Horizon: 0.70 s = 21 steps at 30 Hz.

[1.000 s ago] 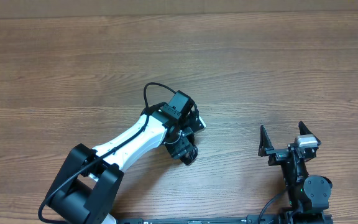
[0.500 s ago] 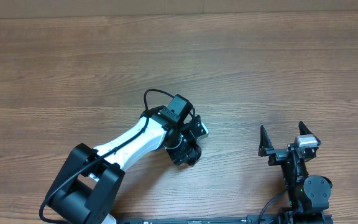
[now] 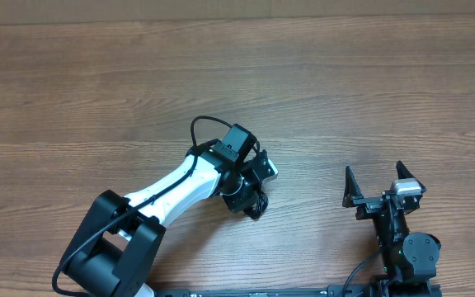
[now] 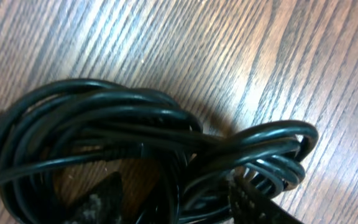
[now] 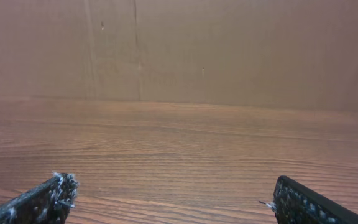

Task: Untangle cables
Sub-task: 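Lift the gripped cable bundle with the left gripper and raise it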

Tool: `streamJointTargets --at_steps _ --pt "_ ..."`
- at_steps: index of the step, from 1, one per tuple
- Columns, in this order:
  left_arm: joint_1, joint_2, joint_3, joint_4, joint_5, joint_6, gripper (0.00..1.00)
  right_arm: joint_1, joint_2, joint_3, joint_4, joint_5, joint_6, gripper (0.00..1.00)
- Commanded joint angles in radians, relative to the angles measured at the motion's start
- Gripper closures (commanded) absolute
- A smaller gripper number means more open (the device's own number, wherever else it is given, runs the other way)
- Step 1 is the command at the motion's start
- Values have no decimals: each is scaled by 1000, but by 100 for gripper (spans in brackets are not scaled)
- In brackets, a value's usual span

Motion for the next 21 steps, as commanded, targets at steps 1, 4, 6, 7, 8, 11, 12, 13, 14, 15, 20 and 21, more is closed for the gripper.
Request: streamJointTargets --at_steps 1,4,6,7,8,11,12,13,14,15,20,21 --pt "-1 -2 26 -64 -5 37 68 -2 -10 -10 6 13 3 0" --pt "10 -30 34 -52 6 39 53 -2 -10 -10 6 13 3 0" --pt "12 -40 34 -25 2 20 44 -2 -10 -10 6 13 3 0" --pt "13 -41 34 -14 -2 13 43 -2 -10 -10 6 13 3 0" --pt "16 -41 34 -5 -6 13 42 -2 -10 -10 6 13 3 0" --pt "25 -41 34 13 -6 13 42 -2 -10 -10 6 13 3 0" --pt "29 -42 34 17 -10 11 41 -2 -10 -10 6 13 3 0" --pt "35 -41 34 23 -11 6 39 -2 -10 -10 6 13 3 0" --pt "42 -41 34 27 -11 5 37 -2 -10 -10 6 13 3 0" --pt "47 -41 34 31 -12 6 34 -2 -10 -10 6 13 3 0" --pt "74 -42 34 69 -9 6 32 -2 -10 -10 6 13 3 0" --pt "79 -43 34 71 2 6 32 -2 -10 -10 6 13 3 0"
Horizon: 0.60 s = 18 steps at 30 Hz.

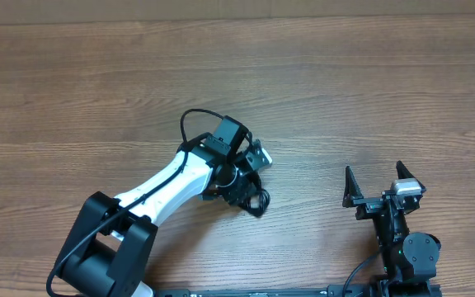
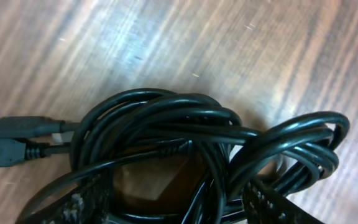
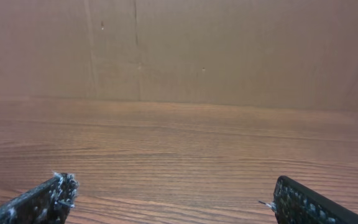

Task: Untangle cables
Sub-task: 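Lift the gripped cable bundle with the left gripper and raise it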

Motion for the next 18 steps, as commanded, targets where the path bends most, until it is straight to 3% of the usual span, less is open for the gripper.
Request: streamJointTargets --at_steps 1,12,18 --pt "20 -25 25 12 13 -10 32 -2 -10 -10 5 13 3 0" --pt "31 -94 25 -5 36 -10 32 -2 -10 -10 5 13 3 0" --pt "44 -140 25 -9 -148 -112 22 -2 -10 -10 5 13 3 0"
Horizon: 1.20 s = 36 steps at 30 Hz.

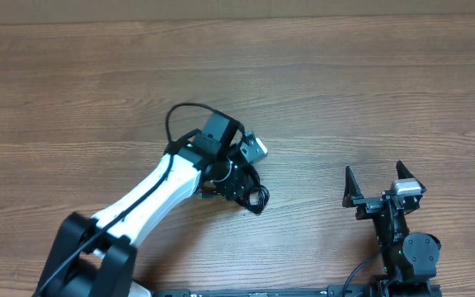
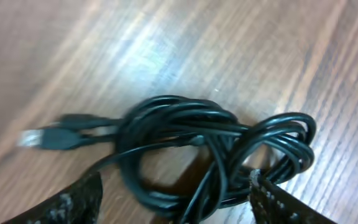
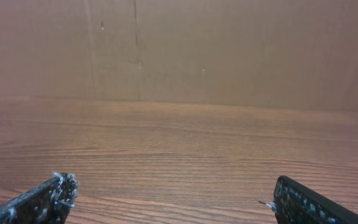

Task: Untangle cables
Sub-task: 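Lift the gripped cable bundle with the left gripper and raise it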

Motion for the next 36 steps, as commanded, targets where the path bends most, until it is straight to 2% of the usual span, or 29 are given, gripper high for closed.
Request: streamJointTargets --at_steps 1,8,17,29,34,36 --pt "14 -24 24 -5 -129 -81 21 -2 -10 -10 5 13 3 0" --pt "14 11 24 -17 -129 -139 25 -2 -10 -10 5 13 4 0" --pt "14 140 24 16 -129 -201 30 -2 -10 -10 5 13 4 0" --pt "12 286 24 59 -88 -243 29 -2 -10 -10 5 13 4 0" --pt "12 290 29 65 -95 -240 46 -2 -10 -10 6 13 3 0" --pt "12 290 34 63 -95 -240 66 -2 -10 -10 5 13 4 0"
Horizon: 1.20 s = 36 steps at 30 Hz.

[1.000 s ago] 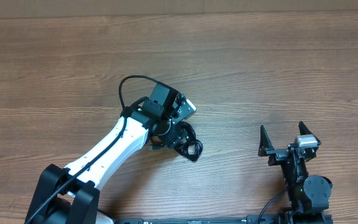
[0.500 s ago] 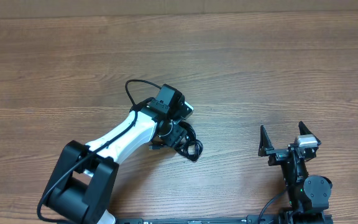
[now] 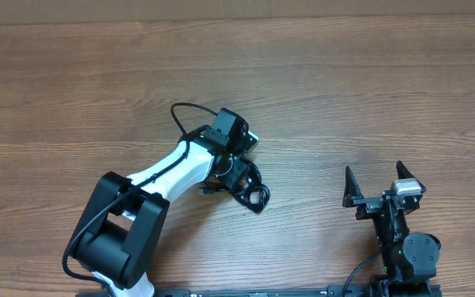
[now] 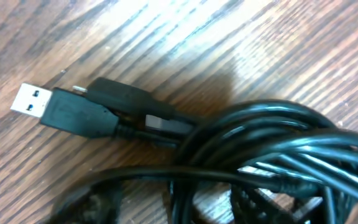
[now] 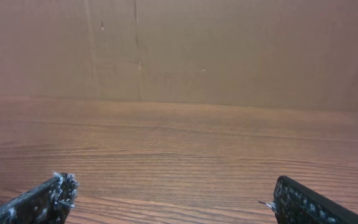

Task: Untangle cables
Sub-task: 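Lift the gripped cable bundle with the left gripper and raise it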

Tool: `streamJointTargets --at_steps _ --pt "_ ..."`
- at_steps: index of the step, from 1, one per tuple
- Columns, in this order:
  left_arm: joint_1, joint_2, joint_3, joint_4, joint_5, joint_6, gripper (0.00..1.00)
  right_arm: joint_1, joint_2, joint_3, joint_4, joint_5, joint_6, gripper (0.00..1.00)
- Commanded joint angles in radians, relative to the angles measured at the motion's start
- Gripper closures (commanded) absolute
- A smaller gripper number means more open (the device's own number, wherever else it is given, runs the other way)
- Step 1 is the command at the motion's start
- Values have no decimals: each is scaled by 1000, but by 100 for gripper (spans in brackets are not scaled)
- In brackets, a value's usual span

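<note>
A black cable bundle [image 3: 252,191] lies coiled on the wooden table, mostly under my left wrist. In the left wrist view its coil [image 4: 278,149] fills the right side. A black USB plug [image 4: 55,109] with a silver tip and a second black connector [image 4: 129,99] stick out to the left. My left gripper [image 4: 173,211] is open and low over the bundle, with cable strands running between its fingers [image 4: 86,208]. My right gripper [image 3: 382,191] is open near the front edge, apart from the cables, with nothing between its fingers [image 5: 42,202].
Bare wooden table [image 3: 369,99] stretches all round the bundle. A brown cardboard wall [image 5: 229,50] stands along the far edge. The right arm's base [image 3: 411,252] sits at the front right.
My left gripper has come down much closer to the bundle, nearer the plug end. The plugs now fill the upper left of its view. The bundle and the right arm have not moved.
My left gripper was open and low over the coil. Then it stood farther back, with the plugs showing at the left. Later it was higher, with the whole bundle in view. Now it is low again by the plugs. The right gripper stayed open and still.
</note>
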Motion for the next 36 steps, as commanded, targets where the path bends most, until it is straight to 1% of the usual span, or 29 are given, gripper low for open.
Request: streamJointTargets --at_steps 1,2,9,13,20,28,31,34,36 --pt "1 58 -9 -13 26 -10 82 -2 -10 -10 5 13 3 0" --pt "1 58 -6 -13 27 -11 96 -2 -10 -10 6 13 4 0" --pt "2 55 77 -87 32 -23 96 -2 -10 -10 5 13 3 0" --pt "2 4 181 -155 34 -84 96 -2 -10 -10 5 13 4 0" --pt "2 -178 278 -177 34 -183 96 -2 -10 -10 5 13 4 0" --pt "3 -409 283 -174 14 -241 96 -2 -10 -10 5 13 3 0" --pt "5 -473 283 -174 -33 -322 96 -2 -10 -10 5 13 4 0" --pt "8 -522 283 -163 -36 -397 96 -2 -10 -10 11 12 3 0" --pt "8 -546 283 -169 -36 -492 96 -2 -10 -10 14 2 4 0"
